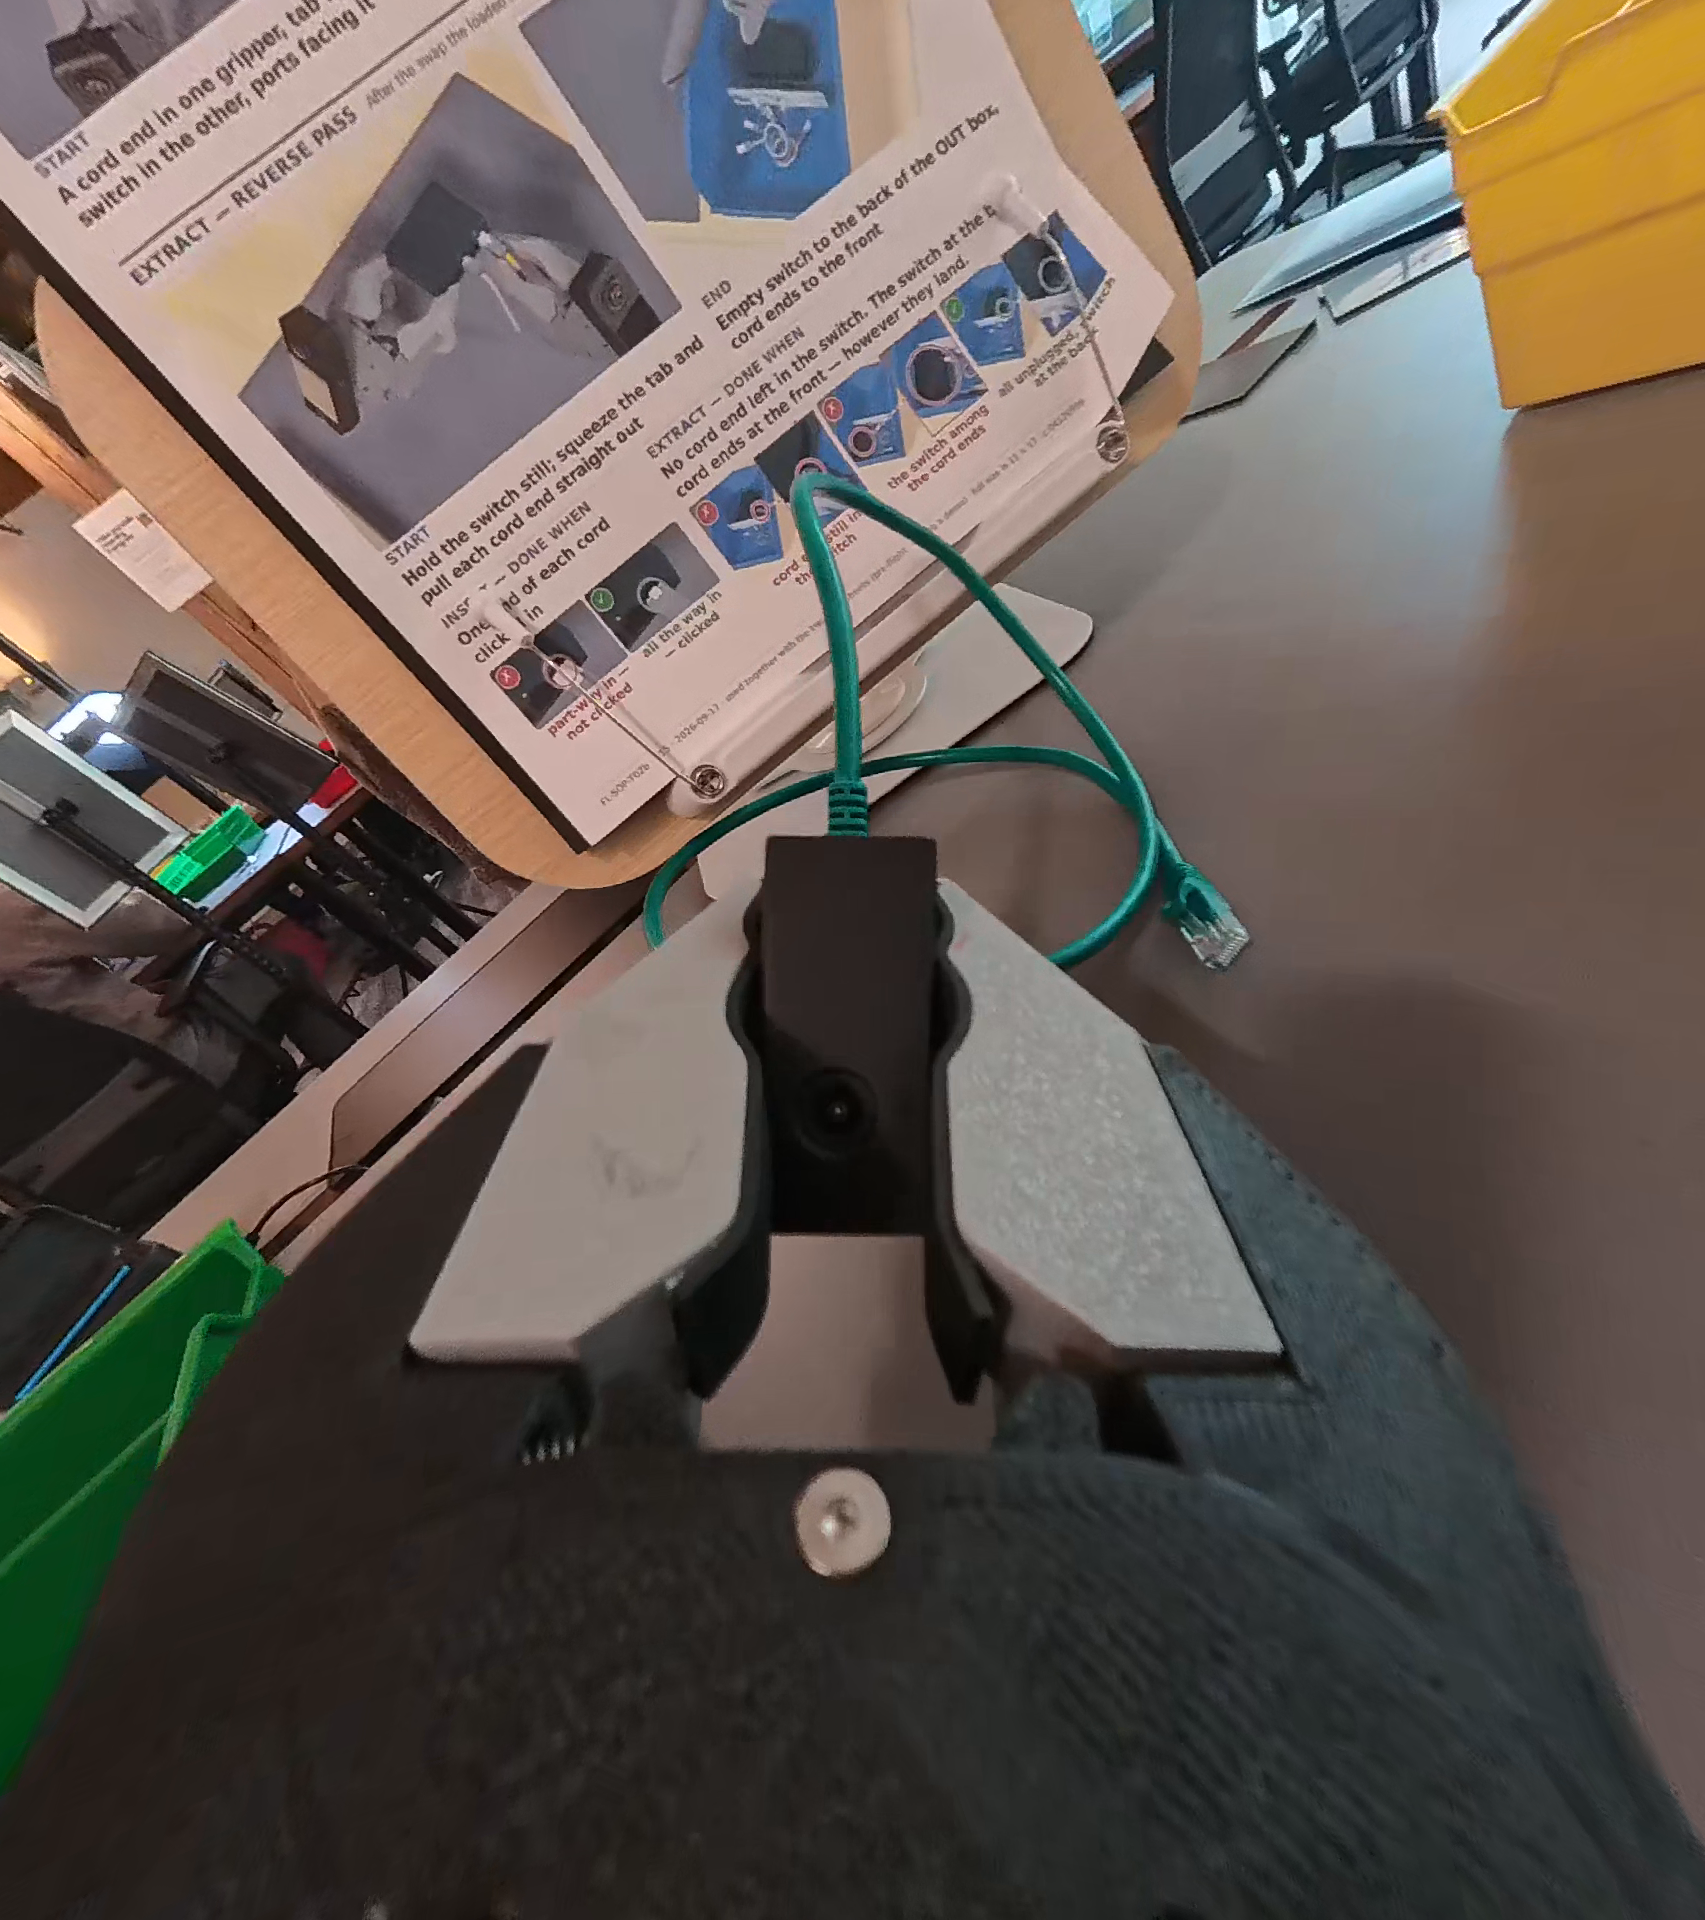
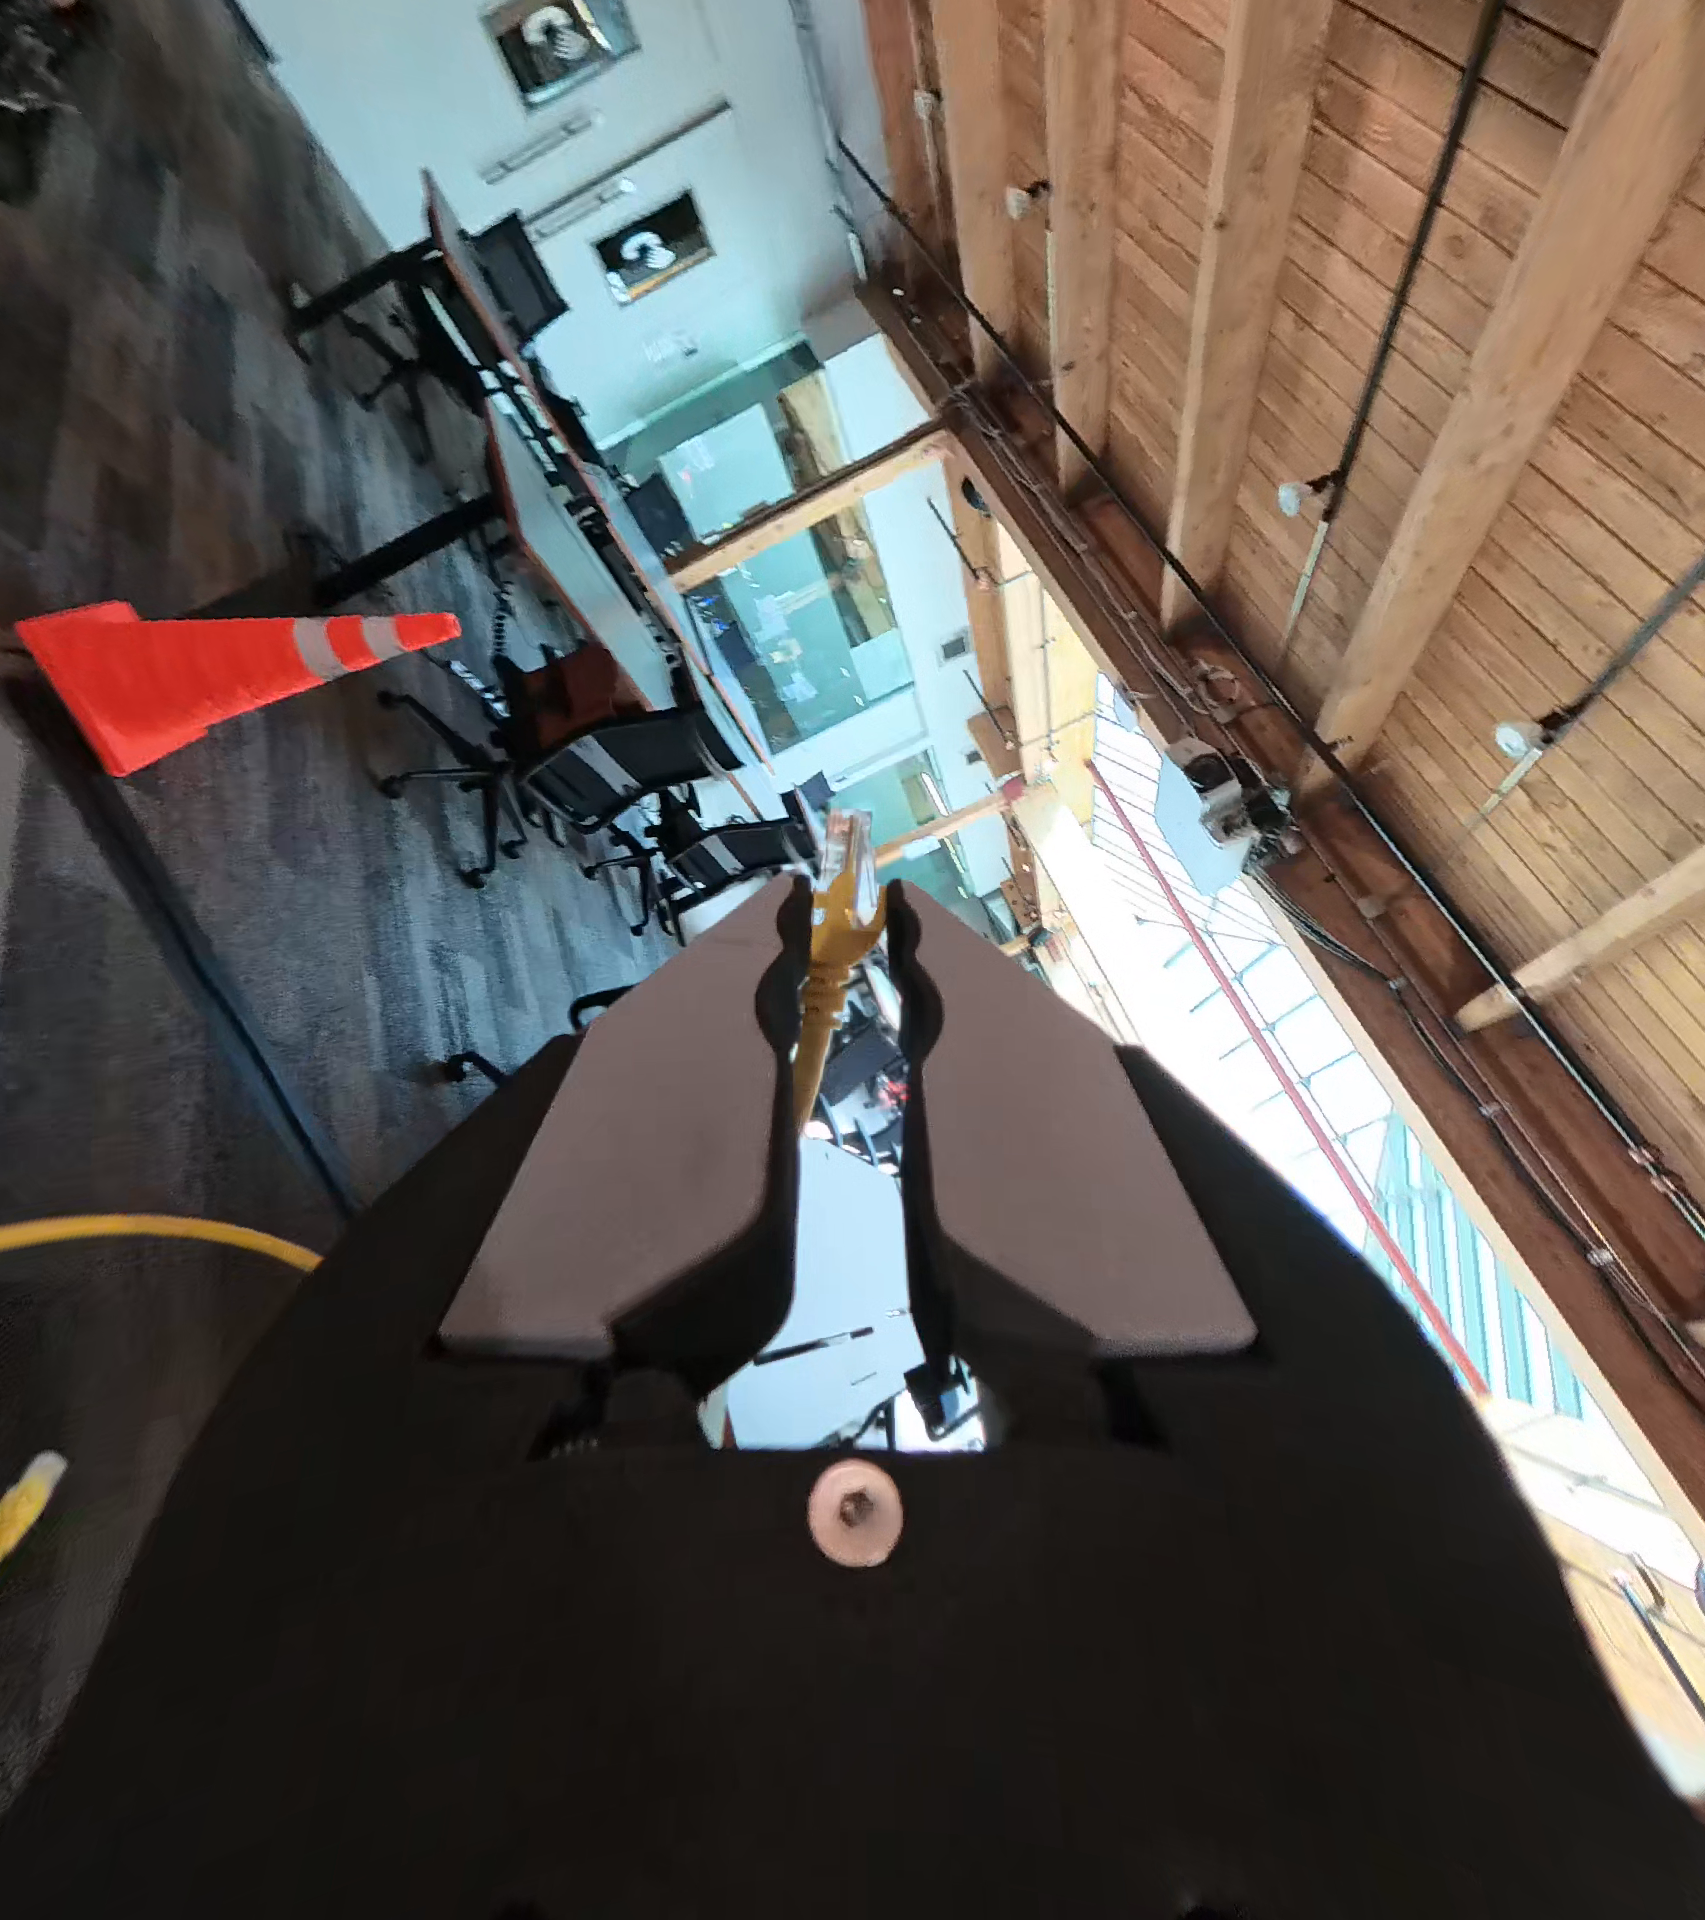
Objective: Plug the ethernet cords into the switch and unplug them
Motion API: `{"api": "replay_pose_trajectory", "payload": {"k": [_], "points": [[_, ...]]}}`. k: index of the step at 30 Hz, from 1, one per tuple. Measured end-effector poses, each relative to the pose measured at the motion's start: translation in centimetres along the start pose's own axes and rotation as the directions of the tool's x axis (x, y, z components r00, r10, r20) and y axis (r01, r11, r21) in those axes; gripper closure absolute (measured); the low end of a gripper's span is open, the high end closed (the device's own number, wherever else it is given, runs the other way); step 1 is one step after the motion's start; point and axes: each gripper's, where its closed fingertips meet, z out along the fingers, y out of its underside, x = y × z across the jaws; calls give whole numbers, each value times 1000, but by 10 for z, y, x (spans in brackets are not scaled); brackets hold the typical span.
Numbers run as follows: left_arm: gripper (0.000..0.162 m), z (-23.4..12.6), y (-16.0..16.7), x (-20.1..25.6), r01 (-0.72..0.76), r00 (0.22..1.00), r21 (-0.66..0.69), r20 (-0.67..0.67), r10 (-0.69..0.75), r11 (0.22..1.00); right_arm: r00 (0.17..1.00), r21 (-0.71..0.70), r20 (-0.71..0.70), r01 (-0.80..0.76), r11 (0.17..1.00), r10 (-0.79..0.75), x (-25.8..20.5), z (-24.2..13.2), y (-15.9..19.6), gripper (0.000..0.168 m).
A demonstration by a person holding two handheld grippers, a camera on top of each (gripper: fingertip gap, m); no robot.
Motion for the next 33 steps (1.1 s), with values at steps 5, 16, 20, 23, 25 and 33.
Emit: {"api": "replay_pose_trajectory", "payload": {"k": [5,16,20,23,25,33], "points": [[136,1,0,4,-20,1000,-5,-8,20,1000,993,0,-81,-87,996,87,43,-9,7,158],[136,1,4,4,-20,1000,-16,-8,20,1000,998,-19,32,-51,999,51,14,-19,14,157],[136,1,3,4,-22,1000,-13,-8,22,1000,997,-49,77,-5,999,9,-4,-14,17,157],[136,1,3,5,-23,1000,-15,-12,23,1000,998,-62,64,21,998,-17,-8,-9,19,157],[136,1,4,6,-25,1000,-16,-15,25,1000,997,-53,77,5,999,-1,-10,-9,17,157],[136,1,3,7,-31,999,-16,-19,30,999,994,-52,109,-20,998,25,-15,-5,18,157]]}}
